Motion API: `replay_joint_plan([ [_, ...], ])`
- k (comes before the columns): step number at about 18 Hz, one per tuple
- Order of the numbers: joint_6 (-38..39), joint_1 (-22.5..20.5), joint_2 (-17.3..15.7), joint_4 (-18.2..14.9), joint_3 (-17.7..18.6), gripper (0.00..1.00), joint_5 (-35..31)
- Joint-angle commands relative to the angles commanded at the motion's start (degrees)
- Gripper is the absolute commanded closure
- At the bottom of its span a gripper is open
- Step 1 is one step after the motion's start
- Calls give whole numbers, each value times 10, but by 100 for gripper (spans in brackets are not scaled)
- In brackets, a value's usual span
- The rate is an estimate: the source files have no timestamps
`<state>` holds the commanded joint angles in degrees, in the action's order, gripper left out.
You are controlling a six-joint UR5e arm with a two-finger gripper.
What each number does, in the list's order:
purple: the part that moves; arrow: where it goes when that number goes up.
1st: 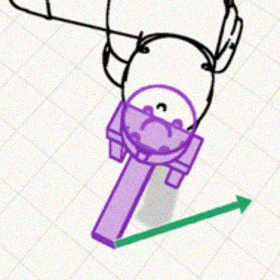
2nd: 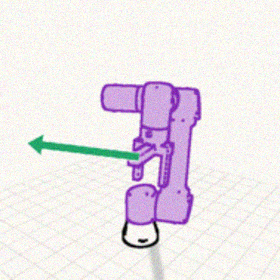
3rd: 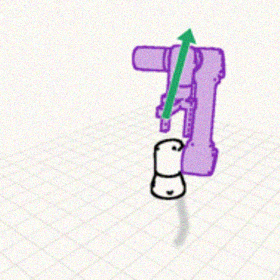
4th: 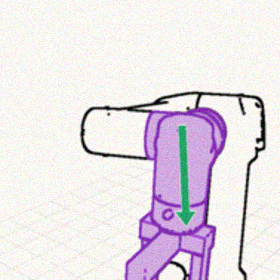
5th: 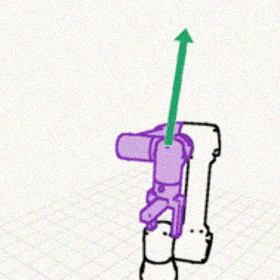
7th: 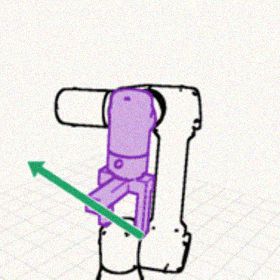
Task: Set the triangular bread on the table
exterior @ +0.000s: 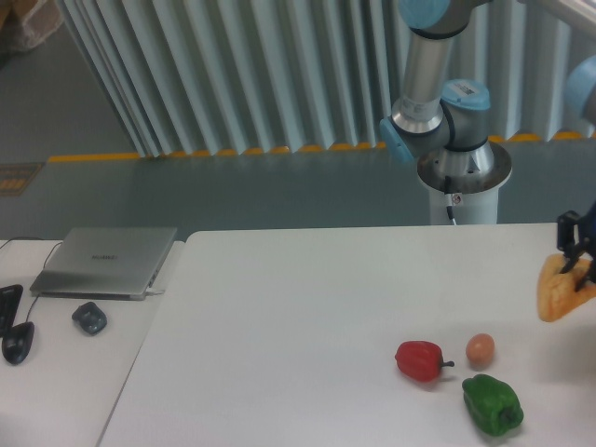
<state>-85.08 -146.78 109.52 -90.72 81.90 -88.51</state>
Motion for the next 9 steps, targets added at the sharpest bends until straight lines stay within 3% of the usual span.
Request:
replay_joint_plan([
  [5,-2,18,-38,113,86,68,-7],
  [9,1,25,-37,126,100,64,-8],
])
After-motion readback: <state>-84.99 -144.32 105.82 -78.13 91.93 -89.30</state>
